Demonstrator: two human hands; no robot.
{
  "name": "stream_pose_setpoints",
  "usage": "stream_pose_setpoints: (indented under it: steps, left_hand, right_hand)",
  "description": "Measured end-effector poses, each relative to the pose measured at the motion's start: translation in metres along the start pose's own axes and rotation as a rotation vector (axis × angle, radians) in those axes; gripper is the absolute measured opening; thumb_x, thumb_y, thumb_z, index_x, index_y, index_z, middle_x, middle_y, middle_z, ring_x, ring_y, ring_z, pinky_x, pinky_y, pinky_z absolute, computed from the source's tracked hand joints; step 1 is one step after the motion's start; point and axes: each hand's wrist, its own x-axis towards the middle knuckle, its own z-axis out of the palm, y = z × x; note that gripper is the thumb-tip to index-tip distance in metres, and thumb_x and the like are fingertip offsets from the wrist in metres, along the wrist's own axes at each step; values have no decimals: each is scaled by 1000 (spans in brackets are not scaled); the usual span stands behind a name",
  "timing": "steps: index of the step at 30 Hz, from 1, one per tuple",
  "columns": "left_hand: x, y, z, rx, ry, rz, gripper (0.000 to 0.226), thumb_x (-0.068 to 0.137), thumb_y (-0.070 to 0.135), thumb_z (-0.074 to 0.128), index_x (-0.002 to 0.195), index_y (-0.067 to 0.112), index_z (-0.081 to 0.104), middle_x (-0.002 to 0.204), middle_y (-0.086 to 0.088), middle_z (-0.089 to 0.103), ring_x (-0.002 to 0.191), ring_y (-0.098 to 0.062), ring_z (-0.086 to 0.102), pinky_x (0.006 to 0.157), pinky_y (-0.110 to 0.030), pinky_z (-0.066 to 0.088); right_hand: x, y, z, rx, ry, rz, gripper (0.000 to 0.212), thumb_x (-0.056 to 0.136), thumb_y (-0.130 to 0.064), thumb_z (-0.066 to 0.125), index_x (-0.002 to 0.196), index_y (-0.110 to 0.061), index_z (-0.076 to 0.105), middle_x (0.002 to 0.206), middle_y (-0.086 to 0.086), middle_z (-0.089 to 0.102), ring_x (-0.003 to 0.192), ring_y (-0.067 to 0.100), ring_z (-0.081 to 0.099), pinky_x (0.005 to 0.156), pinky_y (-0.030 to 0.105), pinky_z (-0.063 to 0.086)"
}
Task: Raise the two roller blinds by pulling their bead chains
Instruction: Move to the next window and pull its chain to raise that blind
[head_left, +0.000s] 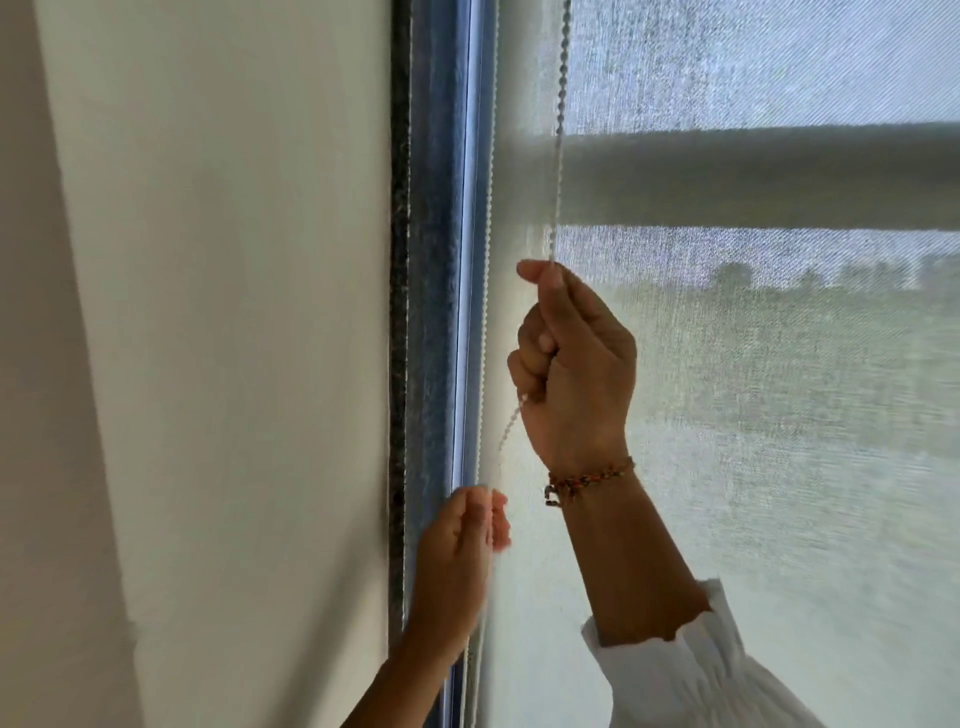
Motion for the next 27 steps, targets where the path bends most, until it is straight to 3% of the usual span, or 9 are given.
stream_pose_setpoints:
  steps: [2, 5, 10, 15, 18, 22, 27]
  left_hand:
    - [15, 17, -1, -133, -18, -51, 34, 93, 30, 30, 87, 21, 62, 67, 13, 71, 71, -1, 66, 69, -14, 50]
    - [37, 60, 1, -256, -105, -32, 34, 93, 36, 29, 96, 25, 61, 81, 15, 75, 87, -1, 68, 76, -14, 52]
    - [62, 148, 14, -419, -249, 45, 33, 99, 26, 29, 106, 13, 59, 92, 0, 72, 87, -10, 70, 78, -20, 56]
    - [65, 207, 36, -304, -304, 152, 28, 99, 22, 33, 101, 15, 60, 93, -1, 70, 81, -12, 71, 74, -24, 58]
    - [64, 222, 49, -287, -257, 99, 25, 98, 20, 37, 100, 14, 61, 87, 0, 69, 63, -10, 65, 55, -23, 54]
    - [58, 223, 66, -265, -145, 99, 24, 97, 23, 41, 97, 13, 63, 58, 7, 44, 39, -2, 33, 35, -15, 27]
    - [42, 226, 77, -92, 25, 453, 30, 97, 23, 40, 72, 25, 57, 39, 14, 38, 36, -3, 27, 40, -21, 22]
  right_hand:
    - [-3, -1, 1, -1, -3, -17, 22, 94, -10, 44, 87, -8, 65, 45, -9, 29, 38, 3, 19, 37, 16, 14]
    - [-9, -7, -1, -9, -10, -70, 22, 93, -10, 44, 88, -9, 66, 45, -8, 29, 37, 2, 21, 35, 15, 19]
    - [-32, -7, -6, -53, 22, -93, 20, 88, -18, 50, 89, -9, 67, 43, -12, 33, 38, 2, 23, 35, 14, 24]
    - [-64, 9, -21, -110, 78, 20, 18, 83, -23, 57, 85, -15, 72, 45, -11, 30, 40, 4, 22, 37, 16, 24]
    - [-78, 10, -28, -131, 62, 73, 21, 82, -24, 54, 86, -16, 73, 45, -11, 29, 39, 5, 21, 37, 17, 22]
    - [-88, 1, -32, -106, 10, 112, 21, 83, -23, 54, 87, -16, 73, 47, -9, 29, 41, 6, 20, 38, 17, 21]
    - [-78, -16, -41, -141, -140, 193, 22, 85, -26, 52, 86, -17, 72, 50, -3, 34, 45, 10, 25, 43, 20, 25]
